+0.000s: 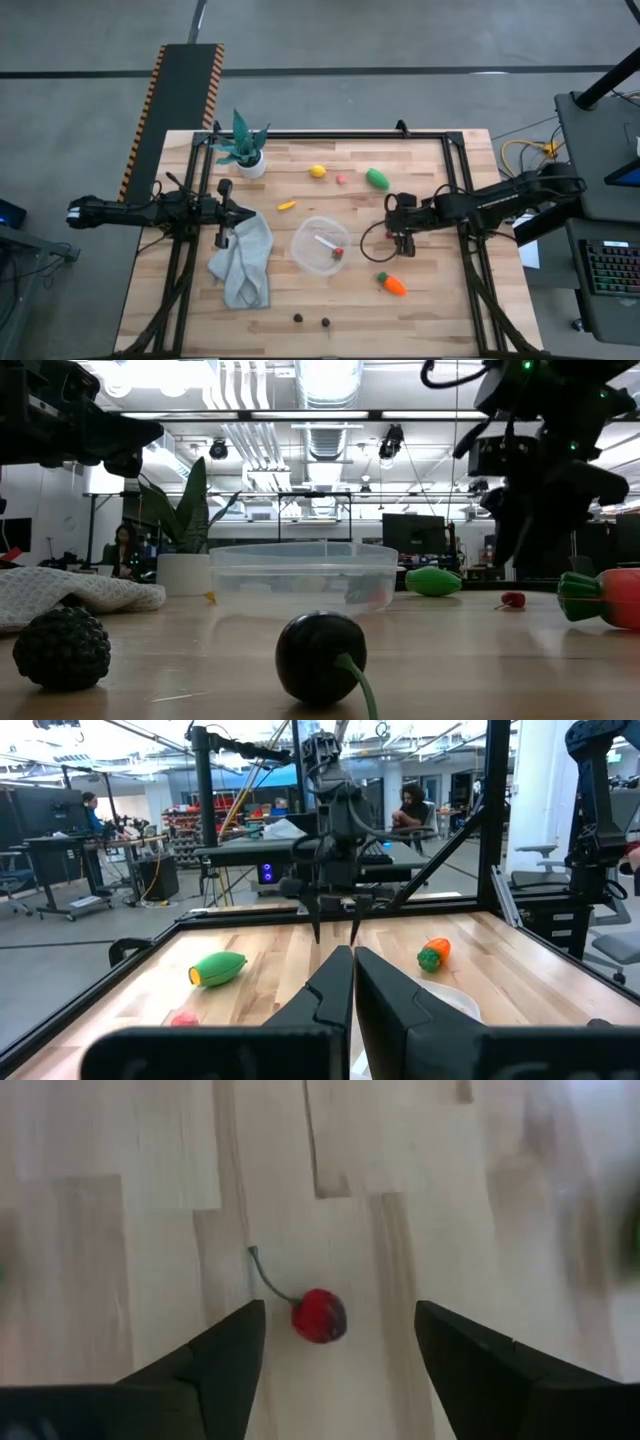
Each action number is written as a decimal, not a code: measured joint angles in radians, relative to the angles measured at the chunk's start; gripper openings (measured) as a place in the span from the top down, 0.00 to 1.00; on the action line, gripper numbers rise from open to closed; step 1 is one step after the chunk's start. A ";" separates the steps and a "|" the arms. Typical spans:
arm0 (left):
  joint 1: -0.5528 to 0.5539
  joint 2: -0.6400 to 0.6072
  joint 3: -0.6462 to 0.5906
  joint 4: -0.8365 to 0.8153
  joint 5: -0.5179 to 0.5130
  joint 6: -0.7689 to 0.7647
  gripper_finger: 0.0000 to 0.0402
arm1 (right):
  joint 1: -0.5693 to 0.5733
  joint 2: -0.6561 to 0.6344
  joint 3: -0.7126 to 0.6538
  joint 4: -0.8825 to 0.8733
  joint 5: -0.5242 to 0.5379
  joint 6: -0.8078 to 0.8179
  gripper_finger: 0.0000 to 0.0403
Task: Pick and placing Produce into tupperware
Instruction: Put the red cherry into the transparent bin
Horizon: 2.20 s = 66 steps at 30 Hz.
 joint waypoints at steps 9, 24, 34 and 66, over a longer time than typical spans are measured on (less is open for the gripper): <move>0.000 0.006 0.000 -0.001 0.000 0.000 1.00 | -0.001 0.120 -0.025 0.062 -0.014 0.004 0.39; 0.000 0.010 0.000 -0.002 0.000 0.000 1.00 | 0.000 0.163 -0.024 0.101 -0.035 0.011 0.44; 0.000 0.010 0.000 -0.001 0.000 0.000 1.00 | -0.001 0.163 -0.025 0.104 -0.067 0.011 0.55; 0.000 0.010 0.000 -0.001 0.000 0.000 1.00 | 0.000 0.127 0.103 0.098 -0.083 -0.041 0.92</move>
